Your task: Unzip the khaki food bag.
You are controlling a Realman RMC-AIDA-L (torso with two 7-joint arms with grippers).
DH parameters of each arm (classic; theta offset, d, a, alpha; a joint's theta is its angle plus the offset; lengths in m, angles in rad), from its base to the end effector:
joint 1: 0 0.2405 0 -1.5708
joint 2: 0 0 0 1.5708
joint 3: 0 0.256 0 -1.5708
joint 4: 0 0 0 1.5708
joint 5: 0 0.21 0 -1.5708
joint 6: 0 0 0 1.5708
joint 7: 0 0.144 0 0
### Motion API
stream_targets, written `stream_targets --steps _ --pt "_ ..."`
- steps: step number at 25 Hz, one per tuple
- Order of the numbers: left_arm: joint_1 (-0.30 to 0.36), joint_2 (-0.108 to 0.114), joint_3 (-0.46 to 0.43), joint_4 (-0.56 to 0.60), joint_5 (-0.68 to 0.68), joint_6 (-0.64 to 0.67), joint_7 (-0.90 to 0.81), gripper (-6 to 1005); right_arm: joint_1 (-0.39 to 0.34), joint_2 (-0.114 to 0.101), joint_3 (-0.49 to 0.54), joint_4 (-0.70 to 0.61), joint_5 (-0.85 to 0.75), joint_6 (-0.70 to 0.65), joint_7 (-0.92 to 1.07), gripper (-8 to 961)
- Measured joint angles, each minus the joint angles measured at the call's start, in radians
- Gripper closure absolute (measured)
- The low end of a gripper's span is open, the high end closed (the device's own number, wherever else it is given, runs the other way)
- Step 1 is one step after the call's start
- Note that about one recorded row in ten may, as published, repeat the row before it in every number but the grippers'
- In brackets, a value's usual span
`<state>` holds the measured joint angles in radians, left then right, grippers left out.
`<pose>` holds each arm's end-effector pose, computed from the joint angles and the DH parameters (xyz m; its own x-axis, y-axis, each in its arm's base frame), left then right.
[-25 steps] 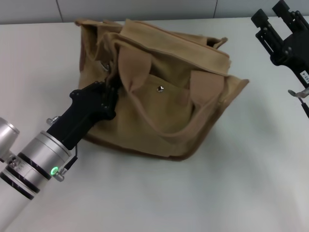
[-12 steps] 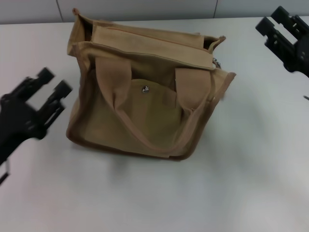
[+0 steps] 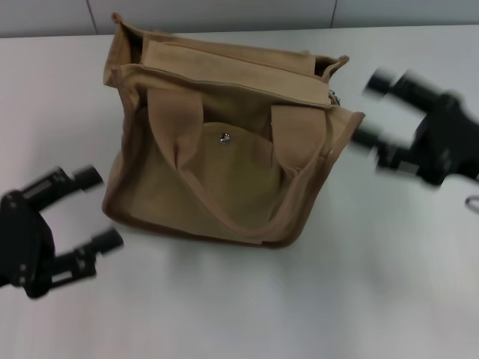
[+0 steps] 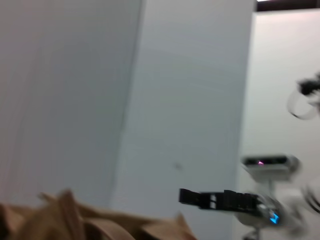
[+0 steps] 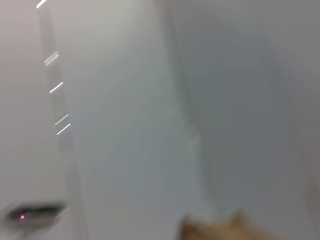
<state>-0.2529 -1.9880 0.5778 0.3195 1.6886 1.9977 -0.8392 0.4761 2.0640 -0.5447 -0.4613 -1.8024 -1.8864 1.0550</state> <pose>-0.3083 0.2107 0.0369 0.5422 0.0033 0.8402 0.3870 -0.8886 -0.2462 0.2515 0.2844 0.0160 0.5958 -0.0802 -0.7991 -0.2955 -0.9471 -0.1252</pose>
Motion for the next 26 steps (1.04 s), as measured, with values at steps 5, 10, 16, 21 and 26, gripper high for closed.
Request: stream_targets --steps 5,10,16,21,26 --pt "-0.027 0.066 0.191 0.015 -0.001 -0.006 -0.068 177 0.008 -0.028 -0.216 -0.036 0.0 -0.004 0.042 136" --pt "-0.028 0.071 0.193 0.018 -0.001 -0.005 -0.082 177 0.015 -0.027 -0.282 -0.04 0.0 -0.005 0.043 120" --pt "-0.031 0.07 0.192 0.019 -0.007 -0.002 -0.082 177 0.022 -0.023 -0.301 -0.042 0.0 0.001 0.044 120" --pt "-0.031 0.065 0.192 0.02 -0.007 -0.002 -0.083 177 0.025 -0.022 -0.302 -0.043 0.0 -0.005 0.047 120" --pt "-0.033 0.063 0.191 0.02 -0.007 0.0 -0.083 177 0.025 -0.022 -0.303 -0.043 0.0 -0.005 0.053 120"
